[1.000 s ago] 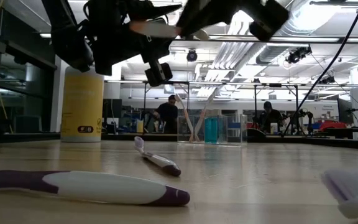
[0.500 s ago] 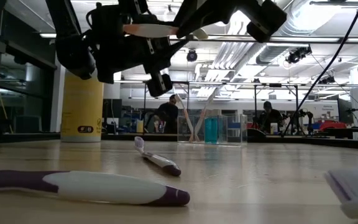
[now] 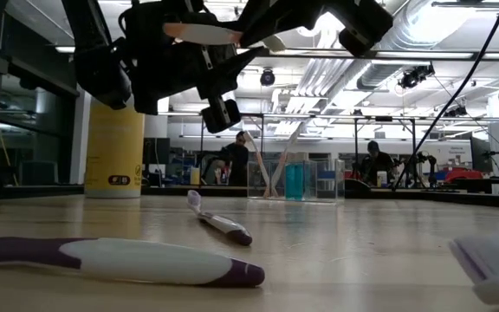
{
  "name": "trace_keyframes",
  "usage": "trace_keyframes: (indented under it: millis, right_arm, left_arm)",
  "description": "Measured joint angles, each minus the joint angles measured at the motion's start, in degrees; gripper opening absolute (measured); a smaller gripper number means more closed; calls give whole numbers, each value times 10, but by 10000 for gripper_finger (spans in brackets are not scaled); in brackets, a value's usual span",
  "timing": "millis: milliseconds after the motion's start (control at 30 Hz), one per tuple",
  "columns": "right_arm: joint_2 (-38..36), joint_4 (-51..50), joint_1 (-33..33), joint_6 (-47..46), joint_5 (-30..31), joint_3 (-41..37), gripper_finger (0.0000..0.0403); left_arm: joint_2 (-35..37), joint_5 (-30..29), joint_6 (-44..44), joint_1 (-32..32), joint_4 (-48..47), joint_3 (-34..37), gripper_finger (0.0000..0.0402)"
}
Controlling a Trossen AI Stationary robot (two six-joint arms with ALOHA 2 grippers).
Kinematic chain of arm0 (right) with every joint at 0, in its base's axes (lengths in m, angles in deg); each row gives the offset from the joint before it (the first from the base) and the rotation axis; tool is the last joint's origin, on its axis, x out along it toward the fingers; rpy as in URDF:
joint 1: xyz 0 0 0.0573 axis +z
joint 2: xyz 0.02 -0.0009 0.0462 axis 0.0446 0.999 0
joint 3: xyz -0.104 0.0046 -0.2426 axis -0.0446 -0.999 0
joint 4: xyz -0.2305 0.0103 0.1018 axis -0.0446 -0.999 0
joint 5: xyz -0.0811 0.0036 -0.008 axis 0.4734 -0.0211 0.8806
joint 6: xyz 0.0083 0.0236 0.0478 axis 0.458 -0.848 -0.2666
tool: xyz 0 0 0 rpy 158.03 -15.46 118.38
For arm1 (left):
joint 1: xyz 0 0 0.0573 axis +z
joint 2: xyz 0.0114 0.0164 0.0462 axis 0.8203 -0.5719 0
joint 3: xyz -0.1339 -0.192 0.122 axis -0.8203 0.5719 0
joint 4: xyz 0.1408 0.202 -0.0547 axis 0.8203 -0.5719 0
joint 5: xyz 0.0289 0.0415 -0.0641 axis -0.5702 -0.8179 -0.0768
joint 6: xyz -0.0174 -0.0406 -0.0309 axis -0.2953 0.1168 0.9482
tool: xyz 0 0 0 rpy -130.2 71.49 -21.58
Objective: Pick & Place toothbrushing station
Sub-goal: Put the orange toothbrush into the transparent organizer
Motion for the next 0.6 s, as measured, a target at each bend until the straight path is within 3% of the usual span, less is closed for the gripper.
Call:
trace_keyframes:
  millis: [600]
  right_arm:
    - [-1,27,-20,11,-43,0,7]
  left_arm:
    - [0,1,-9,-4,-7,-11,123]
